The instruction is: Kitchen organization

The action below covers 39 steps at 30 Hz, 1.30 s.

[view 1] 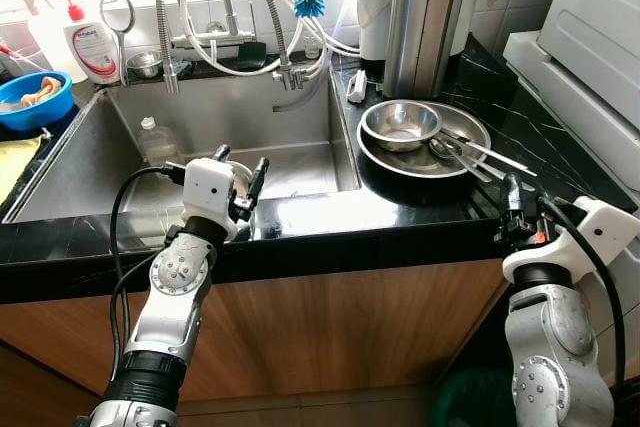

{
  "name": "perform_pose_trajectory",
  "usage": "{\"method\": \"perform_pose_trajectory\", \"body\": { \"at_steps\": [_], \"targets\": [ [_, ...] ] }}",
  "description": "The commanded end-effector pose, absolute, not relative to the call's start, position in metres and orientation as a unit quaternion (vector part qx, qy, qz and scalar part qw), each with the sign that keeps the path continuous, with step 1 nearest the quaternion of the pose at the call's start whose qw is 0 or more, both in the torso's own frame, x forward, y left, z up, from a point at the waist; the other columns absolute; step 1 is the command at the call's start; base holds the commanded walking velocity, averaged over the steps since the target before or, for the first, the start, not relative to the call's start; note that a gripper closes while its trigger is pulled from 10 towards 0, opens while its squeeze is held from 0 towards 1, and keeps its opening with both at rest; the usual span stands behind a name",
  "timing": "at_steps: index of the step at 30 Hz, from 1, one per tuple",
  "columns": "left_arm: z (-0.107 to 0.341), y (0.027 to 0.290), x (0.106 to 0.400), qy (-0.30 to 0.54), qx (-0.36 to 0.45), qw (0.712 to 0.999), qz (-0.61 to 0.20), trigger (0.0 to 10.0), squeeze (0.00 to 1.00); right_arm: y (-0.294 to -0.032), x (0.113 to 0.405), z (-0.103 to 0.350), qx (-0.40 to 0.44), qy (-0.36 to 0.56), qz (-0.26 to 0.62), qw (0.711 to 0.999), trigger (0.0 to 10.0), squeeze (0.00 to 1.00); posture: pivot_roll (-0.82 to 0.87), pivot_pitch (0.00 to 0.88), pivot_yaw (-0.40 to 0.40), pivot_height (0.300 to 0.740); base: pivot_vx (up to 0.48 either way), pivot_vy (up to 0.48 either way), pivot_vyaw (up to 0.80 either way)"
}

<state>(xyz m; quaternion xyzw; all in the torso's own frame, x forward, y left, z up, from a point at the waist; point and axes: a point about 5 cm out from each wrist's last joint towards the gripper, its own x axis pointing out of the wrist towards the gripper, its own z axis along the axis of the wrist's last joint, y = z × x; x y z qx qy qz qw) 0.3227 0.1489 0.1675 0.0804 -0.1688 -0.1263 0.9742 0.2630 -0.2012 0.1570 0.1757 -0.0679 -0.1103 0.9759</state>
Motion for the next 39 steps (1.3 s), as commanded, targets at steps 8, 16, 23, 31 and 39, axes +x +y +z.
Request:
{"method": "perform_pose_trajectory", "body": {
  "at_steps": [8,16,23,31,39],
  "targets": [
    [0.173,0.15,0.323,-0.178,0.091,0.971,-0.129,10.0,0.0,-0.2,0.276,0.159,0.197,-0.072,-0.118,0.971,10.0,0.0,-0.07,0.0,0.08,0.74,0.0,0.0,0.0],
    [0.174,0.15,0.323,-0.179,0.091,0.971,-0.129,10.0,0.0,-0.199,0.28,0.159,0.205,-0.077,-0.115,0.969,0.0,0.0,-0.07,0.0,0.081,0.74,0.0,0.0,0.0],
    [0.174,0.149,0.324,-0.179,0.091,0.971,-0.13,10.0,0.0,-0.199,0.28,0.157,0.205,-0.077,-0.117,0.969,0.0,0.0,-0.07,0.0,0.082,0.74,0.0,0.0,0.0],
    [0.174,0.149,0.324,-0.179,0.091,0.971,-0.13,10.0,0.0,-0.198,0.28,0.158,0.206,-0.079,-0.117,0.968,0.0,0.0,-0.07,0.0,0.082,0.74,0.0,0.0,0.0],
    [0.174,0.149,0.324,-0.179,0.091,0.971,-0.13,10.0,0.0,-0.198,0.28,0.157,0.206,-0.079,-0.117,0.968,0.0,0.0,-0.07,0.0,0.082,0.74,0.0,0.0,0.0]
  ]
}}
